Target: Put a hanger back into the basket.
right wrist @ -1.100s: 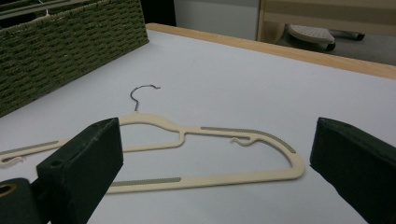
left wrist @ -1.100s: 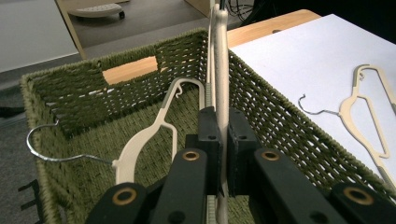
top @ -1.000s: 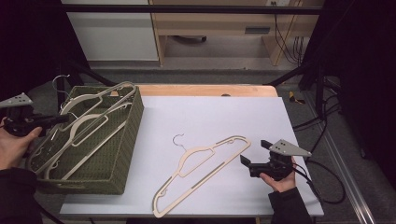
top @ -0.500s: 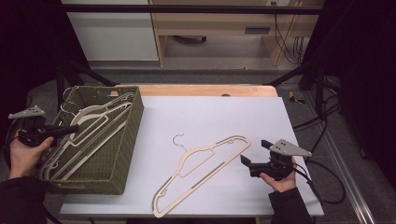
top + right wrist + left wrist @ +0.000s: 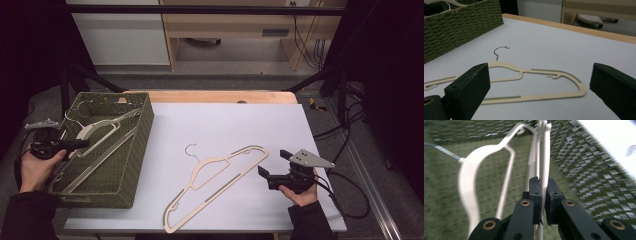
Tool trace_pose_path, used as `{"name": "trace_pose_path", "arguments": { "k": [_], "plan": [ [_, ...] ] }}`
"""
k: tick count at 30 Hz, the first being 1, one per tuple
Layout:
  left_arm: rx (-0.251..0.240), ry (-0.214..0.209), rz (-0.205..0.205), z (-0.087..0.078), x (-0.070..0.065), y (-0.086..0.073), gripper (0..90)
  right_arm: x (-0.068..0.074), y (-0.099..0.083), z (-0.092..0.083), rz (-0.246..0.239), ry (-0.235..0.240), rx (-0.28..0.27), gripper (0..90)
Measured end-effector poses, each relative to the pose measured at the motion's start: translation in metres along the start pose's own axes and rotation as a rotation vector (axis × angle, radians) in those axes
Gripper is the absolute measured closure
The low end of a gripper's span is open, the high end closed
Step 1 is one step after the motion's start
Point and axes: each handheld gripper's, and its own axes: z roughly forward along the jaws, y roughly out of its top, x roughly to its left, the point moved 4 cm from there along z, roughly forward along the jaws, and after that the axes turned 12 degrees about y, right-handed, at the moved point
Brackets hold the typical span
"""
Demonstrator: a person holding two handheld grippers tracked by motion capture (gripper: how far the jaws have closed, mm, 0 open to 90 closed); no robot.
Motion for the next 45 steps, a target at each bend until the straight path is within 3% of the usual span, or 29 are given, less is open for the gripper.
{"name": "trace_pose_path", "arguments": {
  "k": [1, 5, 9, 12, 14, 20, 27, 31, 37, 38, 40, 41, 42, 45],
  "plan": [
    [0.002, 0.011, -0.001, 0.001, 0.001, 0.000, 84.8, 0.000, 0.000, 0.000, 0.001, 0.001, 0.000, 3.5],
    [0.024, 0.117, -0.011, 0.004, 0.006, -0.001, 83.4, 0.000, 0.000, 0.000, -0.006, 0.002, 0.005, 3.6],
    [0.100, 0.219, -0.010, 0.013, 0.014, -0.007, 78.7, 0.000, 0.000, 0.000, -0.008, 0.003, 0.006, 3.7],
    [0.116, 0.233, -0.038, 0.016, 0.019, -0.013, 77.6, 0.000, 0.000, 0.001, -0.009, 0.004, 0.006, 3.7],
    [0.137, 0.236, -0.032, 0.016, 0.021, -0.015, 74.0, 0.000, -0.001, 0.001, -0.005, 0.003, 0.007, 3.8],
    [0.132, 0.256, -0.038, 0.016, 0.019, -0.014, 61.0, 0.001, 0.000, 0.002, -0.006, 0.004, 0.009, 3.8],
    [0.151, 0.304, -0.025, 0.014, 0.020, -0.016, 51.8, 0.001, -0.001, 0.003, -0.005, 0.005, 0.011, 3.7],
    [0.086, 0.283, -0.049, 0.006, 0.016, -0.011, 50.9, 0.001, 0.000, 0.002, -0.007, 0.005, 0.009, 3.7],
    [-0.039, 0.242, -0.021, -0.016, -0.003, 0.004, 44.8, 0.002, 0.001, 0.002, -0.008, 0.006, 0.005, 3.6],
    [-0.083, 0.228, -0.017, -0.021, -0.011, 0.008, 43.4, 0.002, 0.001, 0.002, -0.008, 0.005, 0.003, 3.5],
    [-0.119, 0.209, -0.007, -0.026, -0.021, 0.012, 40.1, 0.002, 0.001, 0.001, -0.011, 0.007, 0.002, 3.5],
    [-0.176, 0.174, 0.015, -0.034, -0.038, 0.018, 38.5, 0.002, 0.002, 0.001, -0.010, 0.010, -0.001, 3.5],
    [-0.176, 0.174, 0.015, -0.034, -0.038, 0.018, 32.3, 0.002, 0.002, 0.001, -0.010, 0.010, -0.001, 3.5],
    [-0.238, 0.115, 0.035, -0.042, -0.063, 0.025, 30.2, 0.003, 0.003, 0.000, -0.009, 0.007, -0.006, 3.4]
  ]
}}
